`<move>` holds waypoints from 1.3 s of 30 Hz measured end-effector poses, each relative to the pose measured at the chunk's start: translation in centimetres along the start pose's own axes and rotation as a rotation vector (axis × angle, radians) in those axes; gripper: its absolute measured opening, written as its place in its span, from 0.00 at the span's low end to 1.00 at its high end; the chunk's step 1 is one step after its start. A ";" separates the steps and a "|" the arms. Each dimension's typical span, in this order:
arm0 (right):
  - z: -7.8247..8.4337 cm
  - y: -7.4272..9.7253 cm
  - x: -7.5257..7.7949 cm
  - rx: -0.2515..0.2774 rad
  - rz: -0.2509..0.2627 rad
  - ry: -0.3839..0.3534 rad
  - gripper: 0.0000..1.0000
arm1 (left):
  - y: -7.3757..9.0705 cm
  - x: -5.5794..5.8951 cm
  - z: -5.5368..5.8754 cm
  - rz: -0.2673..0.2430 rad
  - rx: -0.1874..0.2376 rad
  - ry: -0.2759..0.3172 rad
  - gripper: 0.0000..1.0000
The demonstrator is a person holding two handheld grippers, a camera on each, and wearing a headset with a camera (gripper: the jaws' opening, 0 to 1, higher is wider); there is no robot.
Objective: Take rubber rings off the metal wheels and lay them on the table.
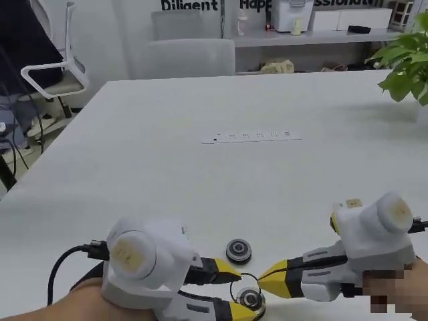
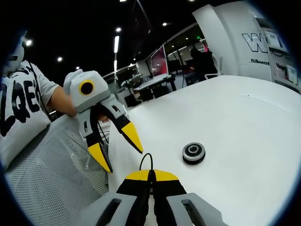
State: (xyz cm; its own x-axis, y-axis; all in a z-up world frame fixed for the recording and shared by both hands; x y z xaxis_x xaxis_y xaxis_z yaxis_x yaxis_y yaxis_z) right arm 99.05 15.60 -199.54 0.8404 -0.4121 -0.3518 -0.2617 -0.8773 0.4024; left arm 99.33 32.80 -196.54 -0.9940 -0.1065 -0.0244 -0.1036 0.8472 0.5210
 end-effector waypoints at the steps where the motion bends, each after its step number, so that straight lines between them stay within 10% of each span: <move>1: -0.1 0.0 0.0 0.002 0.001 0.000 0.00 | 0.2 0.0 -0.1 -0.002 0.003 0.003 0.29; 14: -1.4 0.1 -0.3 0.020 -0.006 0.016 0.00 | 3.5 -0.4 -0.5 -0.068 0.059 0.042 0.42; 39: -3.0 -2.7 -0.4 0.009 -0.042 0.027 0.00 | 7.1 -1.1 2.2 -0.194 0.067 0.131 0.71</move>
State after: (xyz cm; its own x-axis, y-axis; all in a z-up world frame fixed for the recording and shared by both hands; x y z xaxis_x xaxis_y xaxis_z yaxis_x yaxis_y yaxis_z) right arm 100.85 18.83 -197.99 0.8633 -0.3682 -0.3453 -0.2301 -0.8959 0.3800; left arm 99.64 40.10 -194.65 -0.9426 -0.3338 -0.0053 -0.2988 0.8365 0.4593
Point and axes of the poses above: the centre of the closed fingertips' face, and the gripper's own axes: y roughly backward along the fingers, x roughly to its right, z roughly out of its underside, the point moved 9 cm from there along y, roughly backward along the fingers, and after that the axes turned 3 degrees about -z, right-handed, at the moved point
